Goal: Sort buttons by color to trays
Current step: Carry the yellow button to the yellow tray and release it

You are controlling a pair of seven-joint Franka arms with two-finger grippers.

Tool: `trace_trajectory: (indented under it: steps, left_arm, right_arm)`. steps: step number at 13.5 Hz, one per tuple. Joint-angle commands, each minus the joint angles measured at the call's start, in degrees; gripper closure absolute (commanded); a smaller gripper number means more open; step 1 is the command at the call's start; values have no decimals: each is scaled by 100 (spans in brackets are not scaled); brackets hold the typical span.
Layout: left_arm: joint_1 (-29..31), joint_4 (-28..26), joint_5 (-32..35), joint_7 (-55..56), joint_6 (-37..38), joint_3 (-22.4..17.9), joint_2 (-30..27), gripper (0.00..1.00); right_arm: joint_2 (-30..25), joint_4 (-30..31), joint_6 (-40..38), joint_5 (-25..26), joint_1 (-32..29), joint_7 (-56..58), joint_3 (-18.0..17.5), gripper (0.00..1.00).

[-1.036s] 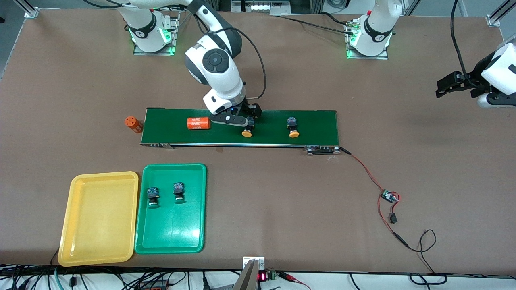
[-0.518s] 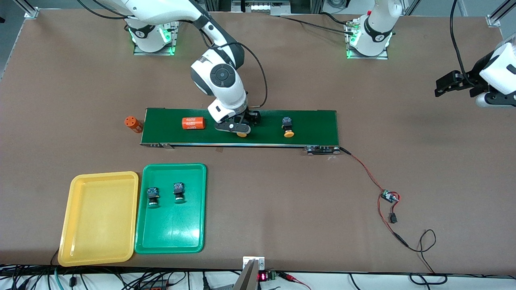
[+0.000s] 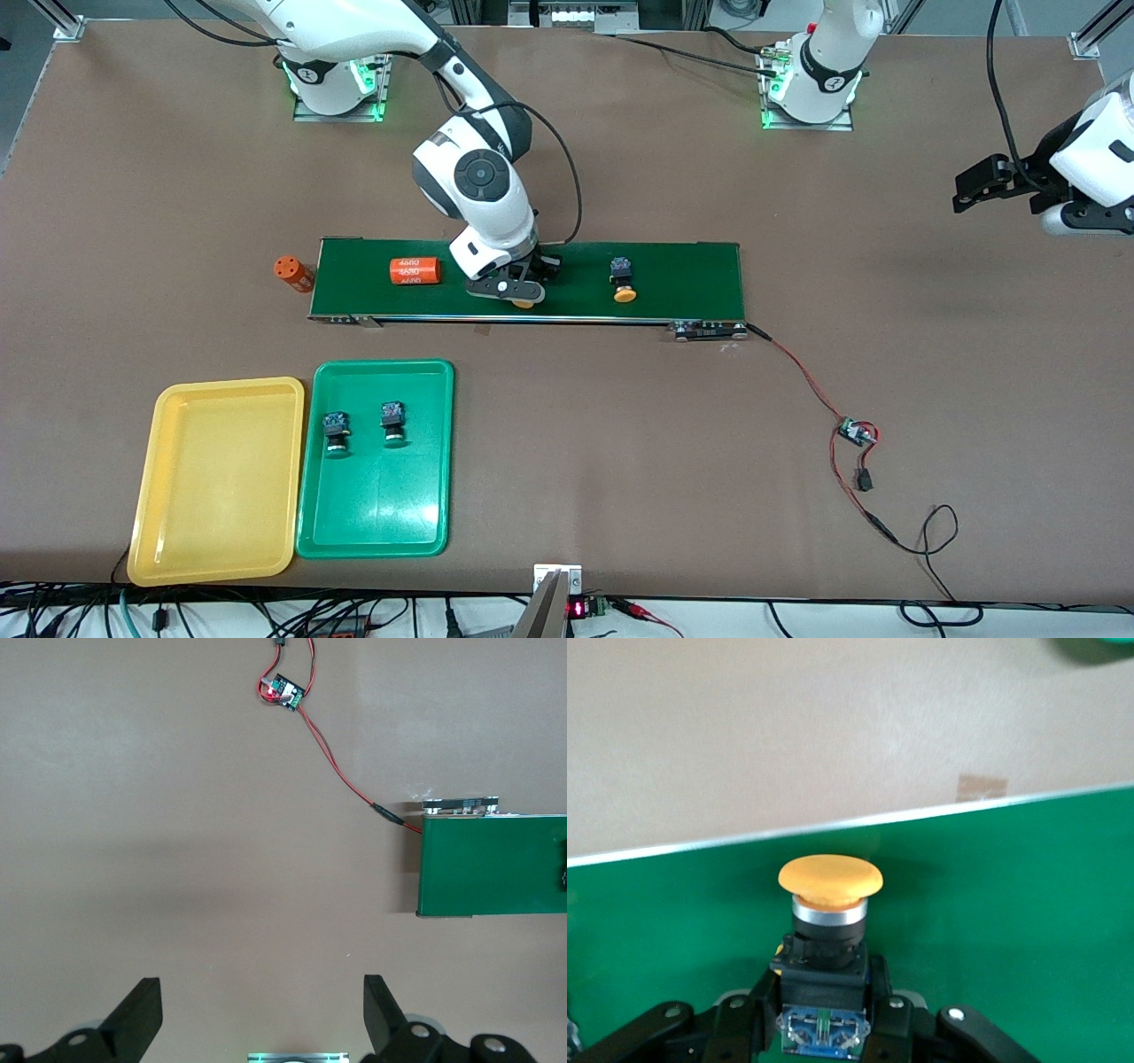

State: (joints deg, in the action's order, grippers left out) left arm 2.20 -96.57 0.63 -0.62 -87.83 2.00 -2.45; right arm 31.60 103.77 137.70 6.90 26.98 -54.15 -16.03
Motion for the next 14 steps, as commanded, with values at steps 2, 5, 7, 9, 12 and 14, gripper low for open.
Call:
trace_trajectory:
  steps: [2,5,7,9,12,14]
  left_arm:
    - [8,76,122,-34,108,37,-36,0]
    - [-1,85,122,-34,108,46,-36,0]
    - [-1,85,122,-34,108,46,-36,0]
    - [-1,77,122,-34,108,46,-36,0]
    - [-1,76,122,-34,117,46,-36,0]
    - [-1,76,122,-34,117,46,-36,0]
  right_arm:
    - [-320,-146,-120,75,-359,456,-32,89]
    - [-400,-540,-444,75,-833,1482,-14,89]
    - [-392,-813,-778,75,-1228,2431,-5,89]
    - [-383,-867,-876,58,-1703,3407,-14,89]
    - [-339,-850,-911,57,-2257,4744,3,88]
    - [-330,-850,-1060,66,-2617,5499,21,87]
